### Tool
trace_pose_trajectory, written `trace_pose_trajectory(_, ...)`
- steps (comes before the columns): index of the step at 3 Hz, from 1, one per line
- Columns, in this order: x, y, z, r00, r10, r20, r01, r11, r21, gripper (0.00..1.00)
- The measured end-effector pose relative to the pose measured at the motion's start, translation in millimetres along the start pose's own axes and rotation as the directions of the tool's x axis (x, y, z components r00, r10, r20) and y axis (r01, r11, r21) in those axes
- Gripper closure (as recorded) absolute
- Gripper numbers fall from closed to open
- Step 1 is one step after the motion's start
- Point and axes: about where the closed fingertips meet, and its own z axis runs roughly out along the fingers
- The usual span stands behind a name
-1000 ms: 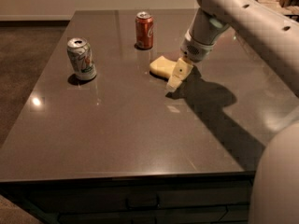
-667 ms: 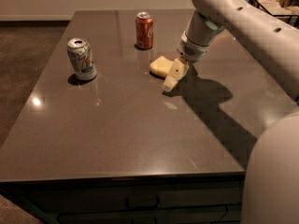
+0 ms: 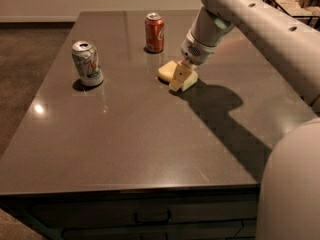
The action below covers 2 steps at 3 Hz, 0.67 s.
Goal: Move sponge near 7up can
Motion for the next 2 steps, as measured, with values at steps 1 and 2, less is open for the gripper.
trace_pose_trajectory(1,-15,16,-8,0.999,-0.029,0.022,0.03,0.9993,-0.025,0.63)
trace_pose_trajectory(2,-38,49,-6,0.995,-0.094,0.026,0.095,0.9932,-0.067,0.86)
